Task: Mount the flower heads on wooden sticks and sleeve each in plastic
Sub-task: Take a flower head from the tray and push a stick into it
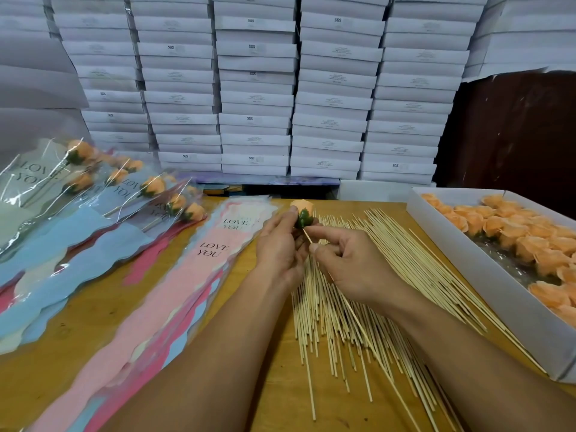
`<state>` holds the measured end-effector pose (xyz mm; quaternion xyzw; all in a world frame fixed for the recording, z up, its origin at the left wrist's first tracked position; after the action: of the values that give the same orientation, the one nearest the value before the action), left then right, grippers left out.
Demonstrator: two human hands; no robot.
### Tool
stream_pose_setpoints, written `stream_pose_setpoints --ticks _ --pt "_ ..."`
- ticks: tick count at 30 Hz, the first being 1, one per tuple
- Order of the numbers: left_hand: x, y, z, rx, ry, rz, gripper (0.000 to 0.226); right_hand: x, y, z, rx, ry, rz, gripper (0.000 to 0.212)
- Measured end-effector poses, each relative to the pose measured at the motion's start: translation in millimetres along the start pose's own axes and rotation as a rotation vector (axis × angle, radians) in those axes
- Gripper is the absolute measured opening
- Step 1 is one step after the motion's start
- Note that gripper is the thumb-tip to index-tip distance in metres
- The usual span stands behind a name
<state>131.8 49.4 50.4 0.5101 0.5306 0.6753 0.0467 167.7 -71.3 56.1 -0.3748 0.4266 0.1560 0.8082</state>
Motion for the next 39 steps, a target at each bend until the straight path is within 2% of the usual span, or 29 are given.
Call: stream_pose_setpoints --ticks 15,25,31,39 --pt "0.5 -0.3 -2.6 -0.008 0.004 0.001 0.042 1.3 -0.1 -0.2 0.025 0.017 0.0 0.041" --pt "0.9 0.0 -3.6 -0.009 0.012 0.005 0.044 4.2 -0.8 1.8 0.043 -0.001 -0.048 0.036" --pt "-0.5 2.2 -8.0 -0.02 0.027 0.044 0.037 9.0 -1.1 4.1 0.075 -0.046 -0.085 0.029" --pt "-7.2 6.0 -10.2 0.008 0.082 0.04 0.04 10.3 0.7 3.8 0.12 0.007 -0.142 0.03"
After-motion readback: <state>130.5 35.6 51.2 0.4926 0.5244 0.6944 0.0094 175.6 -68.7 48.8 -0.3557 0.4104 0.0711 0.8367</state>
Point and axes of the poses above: each hand's wrist, its own z-axis towards the middle knuckle, its own y-axis out of the palm, x = y × z, the point moved 1 cm from there along z, towards the middle knuckle, and after that the axes turned 5 degrees about -z, right-handed, at the moved point
